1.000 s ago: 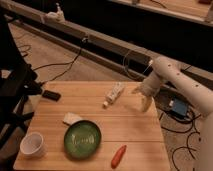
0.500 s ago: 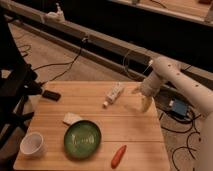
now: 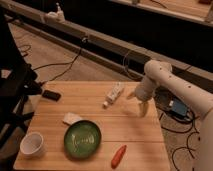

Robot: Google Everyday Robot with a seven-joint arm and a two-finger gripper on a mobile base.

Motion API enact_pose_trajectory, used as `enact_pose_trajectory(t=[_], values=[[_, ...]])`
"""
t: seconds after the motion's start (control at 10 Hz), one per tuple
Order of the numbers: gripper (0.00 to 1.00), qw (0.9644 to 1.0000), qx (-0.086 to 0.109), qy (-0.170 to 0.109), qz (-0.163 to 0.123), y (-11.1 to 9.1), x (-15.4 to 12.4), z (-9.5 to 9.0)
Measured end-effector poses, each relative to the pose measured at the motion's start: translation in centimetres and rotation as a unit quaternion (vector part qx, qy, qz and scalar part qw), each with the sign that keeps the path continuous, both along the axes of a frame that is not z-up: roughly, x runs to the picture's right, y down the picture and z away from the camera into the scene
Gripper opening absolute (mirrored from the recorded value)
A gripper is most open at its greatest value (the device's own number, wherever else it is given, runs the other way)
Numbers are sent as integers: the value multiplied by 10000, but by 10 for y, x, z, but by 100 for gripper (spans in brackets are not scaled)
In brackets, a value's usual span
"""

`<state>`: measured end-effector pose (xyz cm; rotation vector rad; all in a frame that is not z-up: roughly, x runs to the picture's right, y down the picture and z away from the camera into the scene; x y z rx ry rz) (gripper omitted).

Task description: Place the pepper in the ceramic bowl

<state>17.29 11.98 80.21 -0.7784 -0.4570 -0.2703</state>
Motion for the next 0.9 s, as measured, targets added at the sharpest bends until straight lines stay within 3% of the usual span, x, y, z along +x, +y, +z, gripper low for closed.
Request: enact_pose_trajectory(t=[0.2, 0.4, 0.5, 0.8, 0.9], values=[[80, 9990, 176, -268, -311, 19, -17, -9], [80, 9978, 216, -445, -434, 42, -31, -23], [80, 9978, 156, -489, -413, 56, -37, -33], [80, 9974, -311, -619, -195, 102, -50, -65], [80, 9973, -352, -620, -186, 105, -50, -67]])
